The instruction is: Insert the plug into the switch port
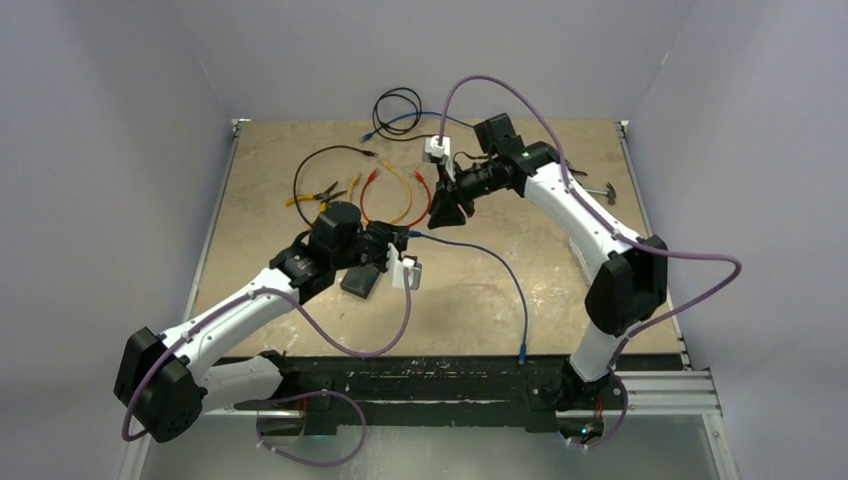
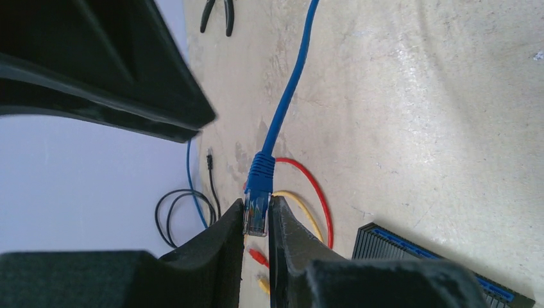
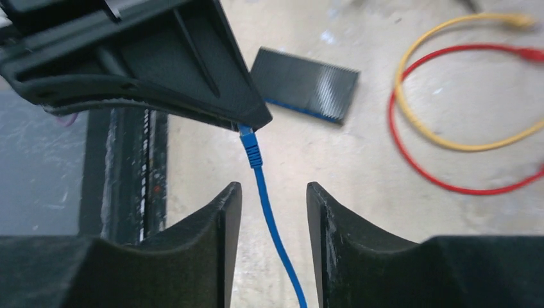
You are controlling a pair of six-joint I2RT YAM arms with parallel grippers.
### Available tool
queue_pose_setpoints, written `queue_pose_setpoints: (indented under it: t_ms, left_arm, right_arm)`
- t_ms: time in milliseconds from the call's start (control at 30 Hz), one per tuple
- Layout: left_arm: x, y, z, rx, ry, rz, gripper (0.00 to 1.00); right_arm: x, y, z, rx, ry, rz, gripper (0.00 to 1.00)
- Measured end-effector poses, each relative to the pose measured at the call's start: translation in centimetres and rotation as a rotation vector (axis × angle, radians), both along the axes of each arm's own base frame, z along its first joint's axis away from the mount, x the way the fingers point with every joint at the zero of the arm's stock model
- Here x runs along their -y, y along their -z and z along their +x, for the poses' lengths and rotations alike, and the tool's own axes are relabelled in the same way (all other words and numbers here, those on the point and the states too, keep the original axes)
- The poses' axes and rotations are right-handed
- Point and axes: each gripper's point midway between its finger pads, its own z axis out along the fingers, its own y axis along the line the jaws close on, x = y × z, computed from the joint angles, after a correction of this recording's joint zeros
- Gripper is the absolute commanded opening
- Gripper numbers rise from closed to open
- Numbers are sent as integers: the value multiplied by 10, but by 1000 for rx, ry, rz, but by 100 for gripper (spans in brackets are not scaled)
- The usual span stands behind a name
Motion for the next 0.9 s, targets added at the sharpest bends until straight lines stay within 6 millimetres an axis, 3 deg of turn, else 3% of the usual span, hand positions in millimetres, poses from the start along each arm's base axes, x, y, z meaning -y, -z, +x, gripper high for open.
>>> queue_pose_setpoints:
  t_ms: [133,167,200,367,500,667,900]
  left_arm:
    - [-3,-11,3,-39,-58,-31,0]
    - [-3,-17,5,-50,-73,-48,0]
    - [-2,-25,6,-62,-91,-72,0]
    - [-1,-51,15,-161,-170,-215,0]
    - [-3,-45,25,-311,-233,-322,0]
    - [1,-25,30,-517,-262,-447,0]
    - [18,-4,12,-727,-202,-515,0]
  right_arm:
    - [2,-42,16,144,84,64,69]
    - [4,-52,19,182,111,84,92]
    - [6,-62,22,220,139,105,98]
    - [25,-93,25,381,298,196,99]
    - [40,-104,22,503,409,279,99]
    - [50,-96,17,601,450,336,98]
    - [44,-75,17,643,391,337,90]
